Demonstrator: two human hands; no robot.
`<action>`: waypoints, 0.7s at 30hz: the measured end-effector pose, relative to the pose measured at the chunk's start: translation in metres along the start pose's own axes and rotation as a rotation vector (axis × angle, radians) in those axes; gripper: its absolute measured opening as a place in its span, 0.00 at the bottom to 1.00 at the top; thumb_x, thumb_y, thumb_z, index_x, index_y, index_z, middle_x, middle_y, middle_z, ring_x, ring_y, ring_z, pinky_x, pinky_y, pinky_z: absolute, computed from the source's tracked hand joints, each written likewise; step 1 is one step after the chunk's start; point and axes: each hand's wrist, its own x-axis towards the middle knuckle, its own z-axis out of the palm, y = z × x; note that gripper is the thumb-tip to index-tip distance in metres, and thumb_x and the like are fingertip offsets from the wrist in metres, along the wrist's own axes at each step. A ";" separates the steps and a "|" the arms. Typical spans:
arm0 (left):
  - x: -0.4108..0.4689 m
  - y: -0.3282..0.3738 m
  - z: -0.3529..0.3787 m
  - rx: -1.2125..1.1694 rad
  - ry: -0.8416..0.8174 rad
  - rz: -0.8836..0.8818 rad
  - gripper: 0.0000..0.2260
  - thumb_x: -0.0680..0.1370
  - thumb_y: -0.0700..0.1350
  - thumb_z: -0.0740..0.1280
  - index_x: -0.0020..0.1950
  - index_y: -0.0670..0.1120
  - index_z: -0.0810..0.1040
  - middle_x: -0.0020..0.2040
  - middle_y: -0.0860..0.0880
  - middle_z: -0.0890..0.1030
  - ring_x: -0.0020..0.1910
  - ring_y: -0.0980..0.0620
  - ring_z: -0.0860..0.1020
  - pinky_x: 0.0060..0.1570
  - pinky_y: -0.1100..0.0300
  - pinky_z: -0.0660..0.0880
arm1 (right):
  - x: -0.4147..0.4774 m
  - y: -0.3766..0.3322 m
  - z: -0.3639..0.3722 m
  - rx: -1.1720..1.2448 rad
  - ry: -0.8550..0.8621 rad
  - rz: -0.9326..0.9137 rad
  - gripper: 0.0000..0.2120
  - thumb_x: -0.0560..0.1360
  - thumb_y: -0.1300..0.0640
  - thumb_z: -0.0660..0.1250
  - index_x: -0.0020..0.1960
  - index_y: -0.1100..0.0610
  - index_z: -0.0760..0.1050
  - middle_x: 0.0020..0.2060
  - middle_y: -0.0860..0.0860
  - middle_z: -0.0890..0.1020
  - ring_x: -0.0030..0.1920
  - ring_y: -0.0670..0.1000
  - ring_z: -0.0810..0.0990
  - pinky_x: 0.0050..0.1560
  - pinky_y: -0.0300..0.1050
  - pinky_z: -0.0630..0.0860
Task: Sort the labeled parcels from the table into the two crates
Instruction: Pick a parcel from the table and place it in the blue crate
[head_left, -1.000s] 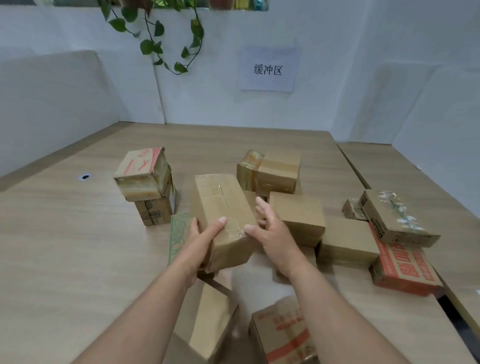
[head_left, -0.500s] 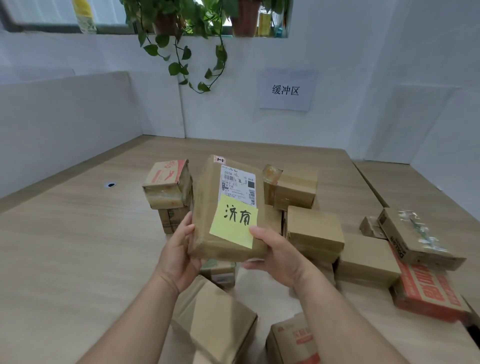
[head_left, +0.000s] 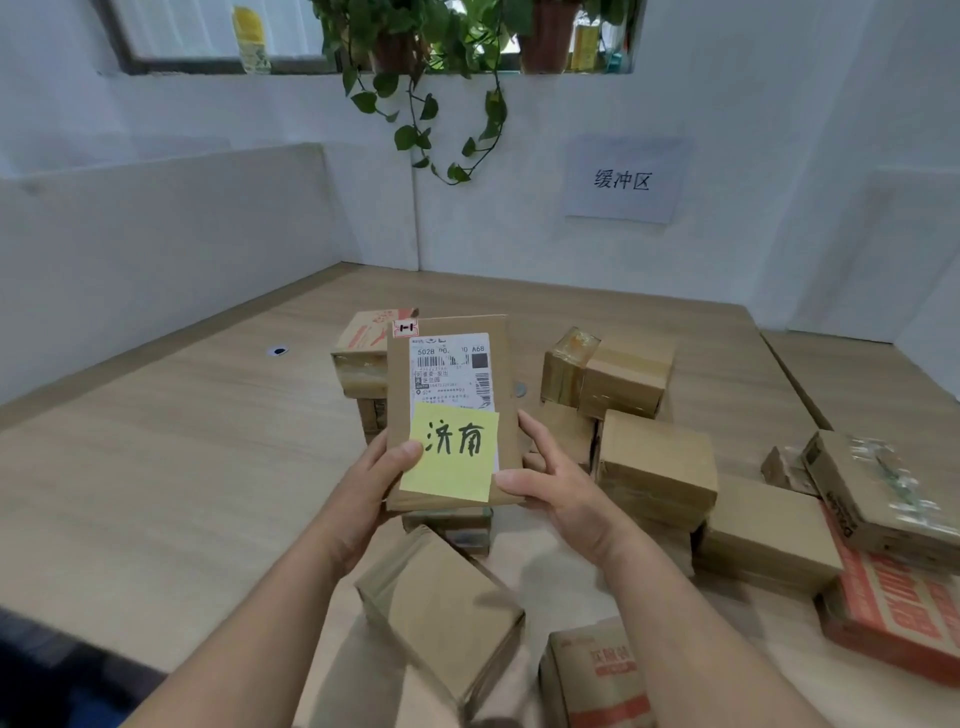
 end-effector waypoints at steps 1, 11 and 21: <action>-0.004 -0.001 -0.003 -0.003 0.022 0.001 0.32 0.64 0.62 0.66 0.66 0.53 0.72 0.58 0.49 0.82 0.57 0.48 0.80 0.59 0.48 0.76 | 0.001 0.003 0.002 0.009 -0.025 -0.002 0.38 0.59 0.44 0.79 0.62 0.26 0.65 0.64 0.50 0.79 0.68 0.55 0.73 0.69 0.58 0.68; -0.069 -0.020 -0.045 -0.013 0.337 -0.051 0.23 0.69 0.57 0.64 0.63 0.55 0.74 0.57 0.54 0.82 0.54 0.56 0.81 0.48 0.61 0.75 | 0.028 0.020 0.064 0.000 -0.200 -0.035 0.44 0.55 0.52 0.77 0.68 0.38 0.66 0.55 0.55 0.82 0.55 0.48 0.81 0.53 0.41 0.78; -0.171 -0.026 -0.163 0.223 0.740 -0.091 0.34 0.72 0.63 0.67 0.75 0.59 0.61 0.71 0.55 0.69 0.69 0.57 0.68 0.68 0.55 0.66 | 0.057 0.027 0.204 -0.018 -0.411 -0.007 0.43 0.56 0.51 0.75 0.69 0.42 0.66 0.50 0.52 0.86 0.48 0.50 0.84 0.50 0.40 0.79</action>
